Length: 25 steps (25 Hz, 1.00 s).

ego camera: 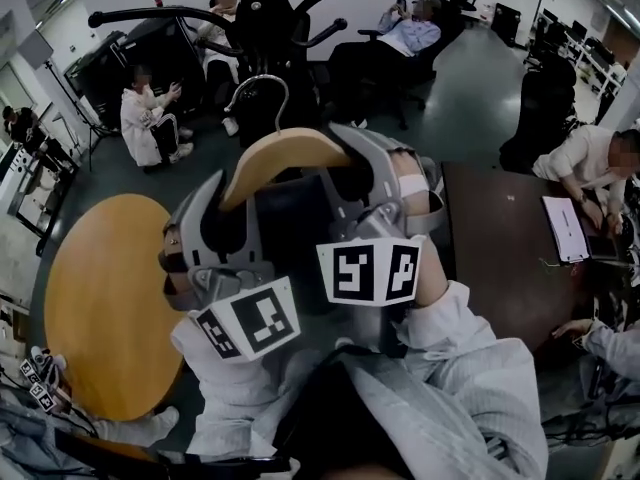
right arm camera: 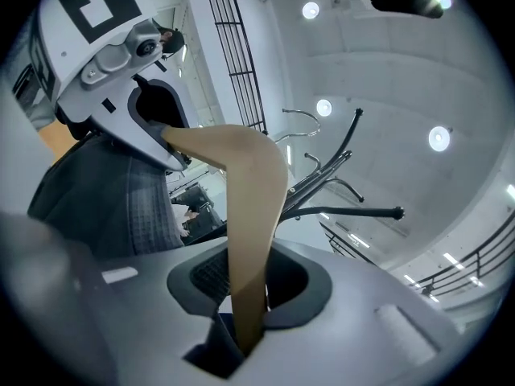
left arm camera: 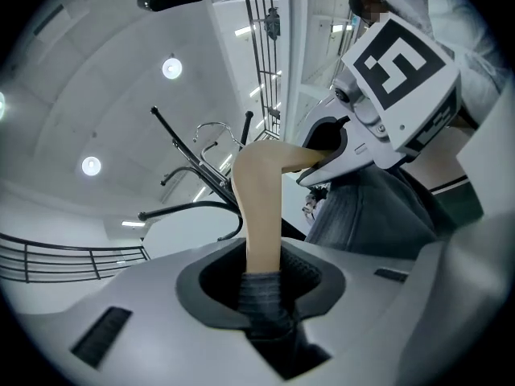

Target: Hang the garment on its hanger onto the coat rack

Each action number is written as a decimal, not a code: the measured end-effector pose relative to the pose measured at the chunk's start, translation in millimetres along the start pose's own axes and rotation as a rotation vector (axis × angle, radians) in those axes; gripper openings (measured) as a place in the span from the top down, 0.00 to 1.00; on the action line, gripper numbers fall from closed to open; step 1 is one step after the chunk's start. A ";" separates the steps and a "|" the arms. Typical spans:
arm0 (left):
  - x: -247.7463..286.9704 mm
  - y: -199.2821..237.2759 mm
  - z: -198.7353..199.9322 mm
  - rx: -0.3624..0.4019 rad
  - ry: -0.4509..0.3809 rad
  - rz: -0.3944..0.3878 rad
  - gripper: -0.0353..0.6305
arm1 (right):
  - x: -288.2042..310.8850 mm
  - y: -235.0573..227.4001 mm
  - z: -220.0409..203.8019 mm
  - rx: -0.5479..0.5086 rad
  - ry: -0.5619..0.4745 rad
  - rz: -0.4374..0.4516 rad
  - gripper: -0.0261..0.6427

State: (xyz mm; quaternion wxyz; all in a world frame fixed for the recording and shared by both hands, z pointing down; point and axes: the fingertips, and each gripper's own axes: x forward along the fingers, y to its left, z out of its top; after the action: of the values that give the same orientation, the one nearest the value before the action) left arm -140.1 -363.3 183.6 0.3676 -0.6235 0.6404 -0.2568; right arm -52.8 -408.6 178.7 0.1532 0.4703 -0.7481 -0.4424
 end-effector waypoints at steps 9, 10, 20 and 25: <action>67.6 -18.6 -49.1 -0.037 0.043 -0.089 0.80 | 66.2 29.7 -41.5 0.010 0.068 0.063 0.85; 73.4 -19.1 -53.7 -0.035 0.047 -0.096 0.80 | 72.5 32.7 -44.5 0.012 0.077 0.070 0.85; 96.7 -45.0 -94.2 -0.022 0.070 -0.132 0.80 | 96.4 71.6 -74.8 0.020 0.097 0.098 0.85; 94.9 -44.8 -95.2 -0.014 0.010 -0.074 0.80 | 93.0 73.6 -75.6 0.035 0.035 0.061 0.85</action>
State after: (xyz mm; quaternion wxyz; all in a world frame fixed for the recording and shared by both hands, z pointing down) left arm -183.5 -473.4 261.6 0.3503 -0.6480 0.6206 -0.2685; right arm -93.3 -513.6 263.0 0.1711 0.4575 -0.7670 -0.4160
